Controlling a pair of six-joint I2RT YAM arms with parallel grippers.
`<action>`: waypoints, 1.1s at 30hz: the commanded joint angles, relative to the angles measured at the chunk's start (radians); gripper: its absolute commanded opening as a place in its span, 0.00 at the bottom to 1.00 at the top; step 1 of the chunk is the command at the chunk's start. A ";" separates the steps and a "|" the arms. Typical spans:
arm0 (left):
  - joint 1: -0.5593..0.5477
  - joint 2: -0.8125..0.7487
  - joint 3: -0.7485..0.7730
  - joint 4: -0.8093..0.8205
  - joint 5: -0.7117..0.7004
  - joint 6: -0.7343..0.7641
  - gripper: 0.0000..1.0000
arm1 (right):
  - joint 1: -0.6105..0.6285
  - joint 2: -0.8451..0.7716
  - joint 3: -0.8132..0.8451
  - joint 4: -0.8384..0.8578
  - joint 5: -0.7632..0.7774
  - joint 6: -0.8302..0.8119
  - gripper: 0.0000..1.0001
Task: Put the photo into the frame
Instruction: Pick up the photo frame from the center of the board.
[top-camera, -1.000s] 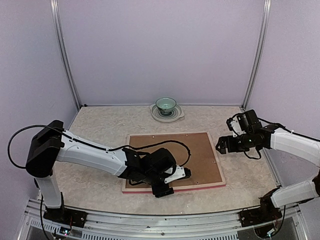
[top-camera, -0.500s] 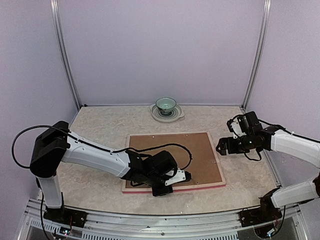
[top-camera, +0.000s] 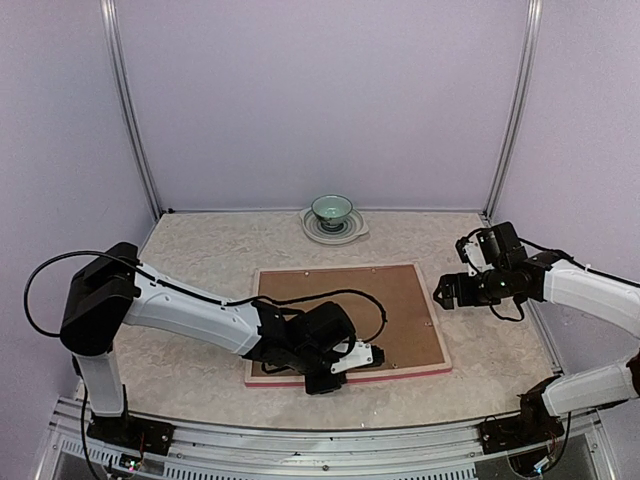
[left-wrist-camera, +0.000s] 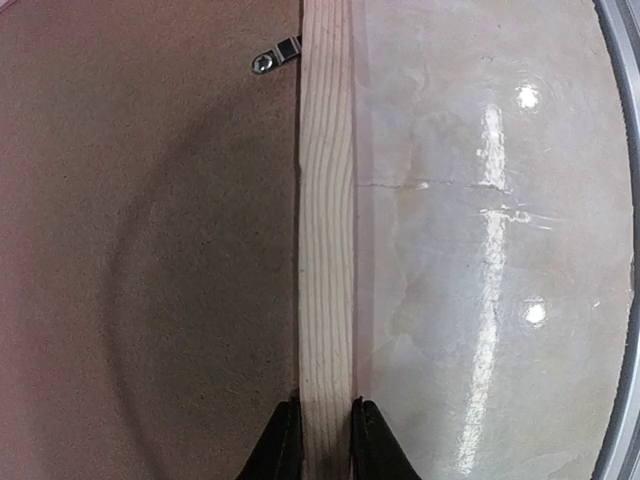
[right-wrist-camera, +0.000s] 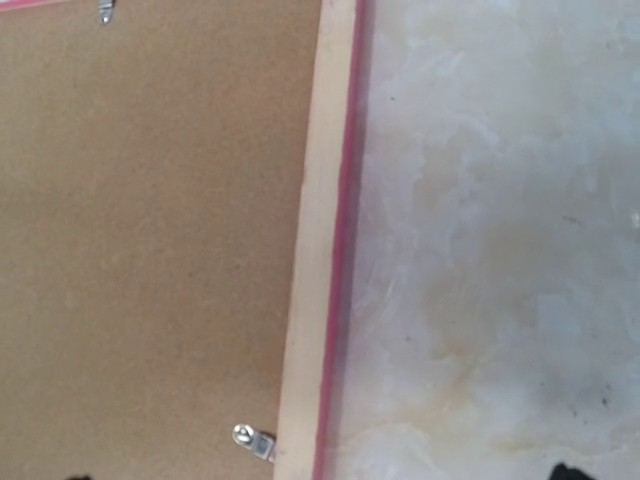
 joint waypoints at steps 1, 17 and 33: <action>0.005 0.020 0.023 0.013 0.031 -0.007 0.15 | -0.013 -0.033 -0.010 0.009 0.013 0.012 0.99; 0.028 -0.023 0.060 -0.023 0.045 -0.050 0.00 | -0.044 -0.083 -0.015 0.000 -0.068 0.080 0.99; 0.044 -0.147 0.094 -0.027 0.044 -0.061 0.00 | -0.133 -0.015 -0.194 0.182 -0.417 0.249 0.95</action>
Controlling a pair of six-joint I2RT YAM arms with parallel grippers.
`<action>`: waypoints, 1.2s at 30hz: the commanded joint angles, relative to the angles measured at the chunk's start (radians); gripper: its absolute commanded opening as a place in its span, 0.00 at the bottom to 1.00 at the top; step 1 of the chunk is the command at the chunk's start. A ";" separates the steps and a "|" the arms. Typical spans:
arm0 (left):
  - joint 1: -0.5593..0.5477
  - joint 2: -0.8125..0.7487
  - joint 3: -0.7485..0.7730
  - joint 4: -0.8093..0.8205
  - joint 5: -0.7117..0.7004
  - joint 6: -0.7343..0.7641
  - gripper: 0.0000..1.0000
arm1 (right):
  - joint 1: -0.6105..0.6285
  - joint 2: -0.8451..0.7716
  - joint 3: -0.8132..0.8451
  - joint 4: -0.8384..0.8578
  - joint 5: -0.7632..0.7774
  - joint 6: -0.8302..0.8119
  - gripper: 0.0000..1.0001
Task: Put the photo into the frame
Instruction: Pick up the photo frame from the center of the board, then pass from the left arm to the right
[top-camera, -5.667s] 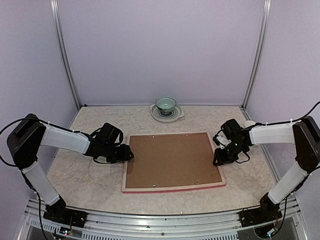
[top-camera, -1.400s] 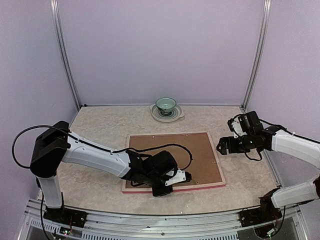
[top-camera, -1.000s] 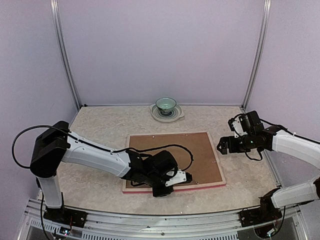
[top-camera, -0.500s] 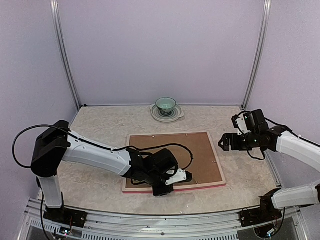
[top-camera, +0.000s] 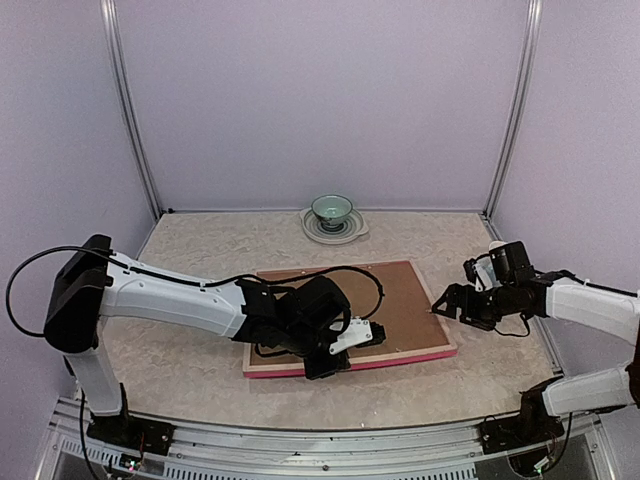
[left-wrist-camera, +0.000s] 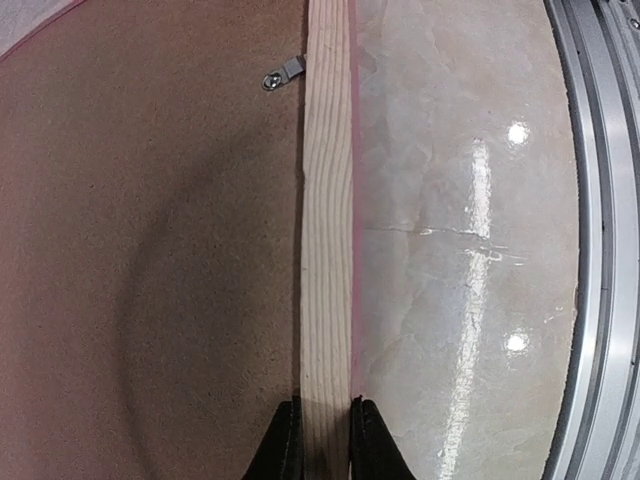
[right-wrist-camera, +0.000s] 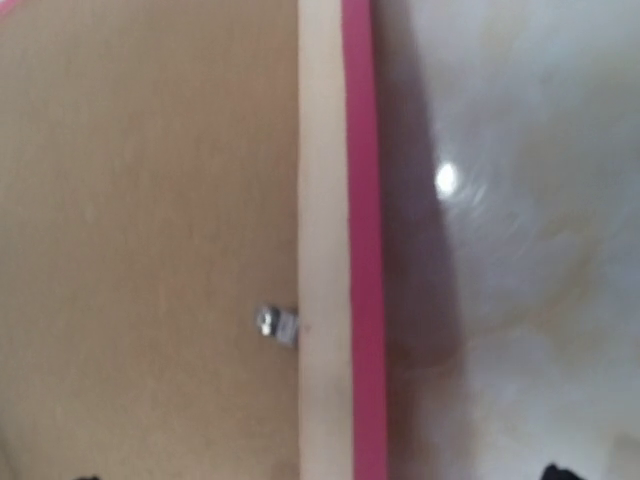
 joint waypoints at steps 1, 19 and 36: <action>0.008 -0.068 0.047 0.041 -0.010 -0.021 0.00 | -0.015 0.027 -0.063 0.106 -0.137 0.082 0.94; 0.006 -0.080 0.050 0.043 -0.011 -0.021 0.00 | -0.039 0.016 -0.282 0.445 -0.380 0.375 0.86; 0.006 -0.078 0.047 0.041 -0.015 -0.021 0.00 | -0.090 -0.112 -0.462 0.743 -0.473 0.637 0.60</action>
